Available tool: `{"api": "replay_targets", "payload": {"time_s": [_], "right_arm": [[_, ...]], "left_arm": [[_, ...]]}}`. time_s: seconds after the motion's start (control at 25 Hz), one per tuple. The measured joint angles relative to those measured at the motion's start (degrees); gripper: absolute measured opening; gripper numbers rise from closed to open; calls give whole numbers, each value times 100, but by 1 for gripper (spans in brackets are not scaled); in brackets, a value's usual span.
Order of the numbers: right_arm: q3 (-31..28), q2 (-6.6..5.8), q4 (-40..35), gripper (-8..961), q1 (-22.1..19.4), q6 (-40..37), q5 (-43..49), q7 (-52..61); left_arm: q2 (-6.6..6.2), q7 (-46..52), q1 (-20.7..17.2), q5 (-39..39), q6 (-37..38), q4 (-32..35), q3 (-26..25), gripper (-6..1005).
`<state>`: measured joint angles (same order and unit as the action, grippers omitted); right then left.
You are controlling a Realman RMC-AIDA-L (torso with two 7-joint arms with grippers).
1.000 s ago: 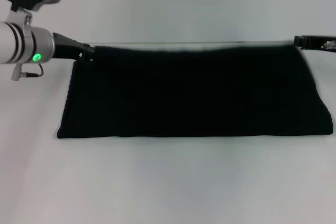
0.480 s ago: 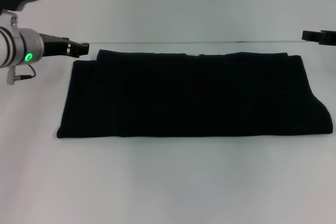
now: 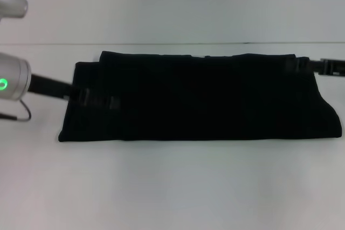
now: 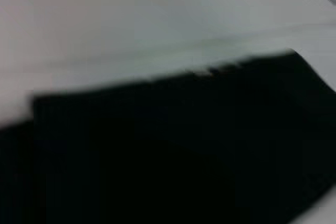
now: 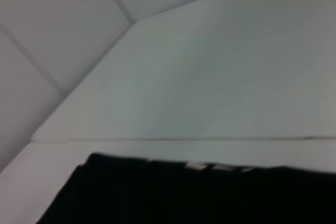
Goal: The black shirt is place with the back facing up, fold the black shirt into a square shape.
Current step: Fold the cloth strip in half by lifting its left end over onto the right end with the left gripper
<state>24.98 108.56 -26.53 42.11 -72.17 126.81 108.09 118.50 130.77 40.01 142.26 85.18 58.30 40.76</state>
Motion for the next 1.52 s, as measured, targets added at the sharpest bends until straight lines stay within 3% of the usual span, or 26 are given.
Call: {"api": "replay_targets", "payload": {"time_s": [0.24, 0.64, 0.96, 1.2, 1.52], "right_arm": [[-54, 51, -13, 802, -161, -453, -136, -463], [-36, 70, -19, 803, -75, -246, -242, -517], [-28, 60, -25, 804, -36, 44, -245, -505], [19, 85, -28, 802, 22, 44, -245, -597], [210, 136, -28, 798, 76, -241, -244, -948]], "left_arm": [[-21, 101, -193, -122, 577, -277, -14, 938], [-184, 1584, -173, -131, 636, -691, -47, 937], [-408, 2521, -48, -85, 514, -1604, -929, 936], [-415, 2900, -147, -74, 250, -1926, -1415, 935], [-398, 3282, -296, -43, -99, -2072, -1494, 934]]}}
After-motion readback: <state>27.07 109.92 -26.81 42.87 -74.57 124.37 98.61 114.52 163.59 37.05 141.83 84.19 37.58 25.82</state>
